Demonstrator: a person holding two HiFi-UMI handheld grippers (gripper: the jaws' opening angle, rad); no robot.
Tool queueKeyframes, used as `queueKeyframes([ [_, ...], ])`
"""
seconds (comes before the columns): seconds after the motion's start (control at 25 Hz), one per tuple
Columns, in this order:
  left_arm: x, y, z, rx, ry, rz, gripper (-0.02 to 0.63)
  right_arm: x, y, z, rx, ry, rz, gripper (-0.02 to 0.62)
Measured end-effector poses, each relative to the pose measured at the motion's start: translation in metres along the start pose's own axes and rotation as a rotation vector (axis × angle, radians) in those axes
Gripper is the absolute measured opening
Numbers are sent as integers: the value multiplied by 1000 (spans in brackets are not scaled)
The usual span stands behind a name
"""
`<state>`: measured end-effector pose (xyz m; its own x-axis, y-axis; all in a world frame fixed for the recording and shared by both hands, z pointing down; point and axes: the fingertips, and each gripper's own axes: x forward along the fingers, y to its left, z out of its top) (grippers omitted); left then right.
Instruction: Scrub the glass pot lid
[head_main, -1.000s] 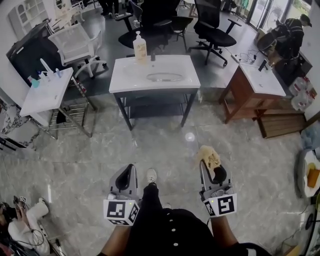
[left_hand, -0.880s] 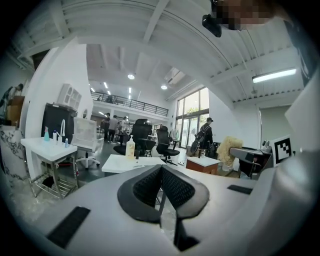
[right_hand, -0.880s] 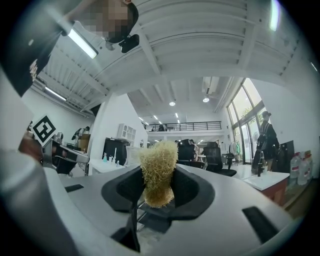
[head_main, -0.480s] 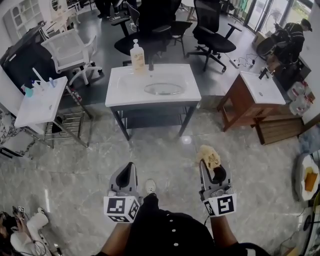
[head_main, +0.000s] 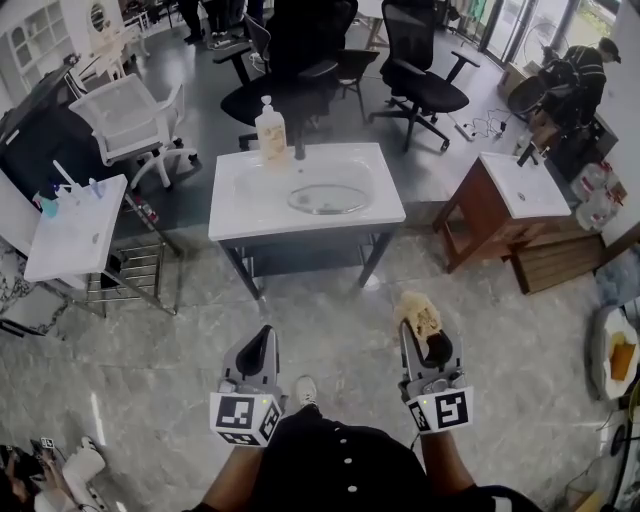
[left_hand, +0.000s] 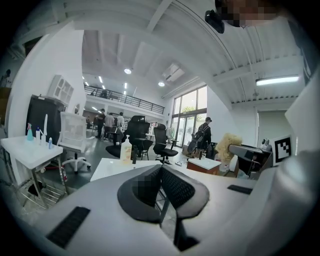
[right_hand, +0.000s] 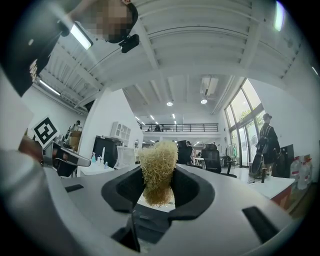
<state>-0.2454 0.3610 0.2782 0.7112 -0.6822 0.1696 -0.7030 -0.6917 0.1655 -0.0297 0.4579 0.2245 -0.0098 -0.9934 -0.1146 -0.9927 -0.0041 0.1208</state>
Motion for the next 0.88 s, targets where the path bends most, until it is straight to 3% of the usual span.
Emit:
queueKeyframes([
  [0.6, 76, 74, 20, 23, 16, -32, 26, 108, 1, -15, 19, -35, -22, 158],
  [0.88, 101, 78, 15, 23, 48, -61, 26, 123, -12, -23, 16, -26, -41, 158],
])
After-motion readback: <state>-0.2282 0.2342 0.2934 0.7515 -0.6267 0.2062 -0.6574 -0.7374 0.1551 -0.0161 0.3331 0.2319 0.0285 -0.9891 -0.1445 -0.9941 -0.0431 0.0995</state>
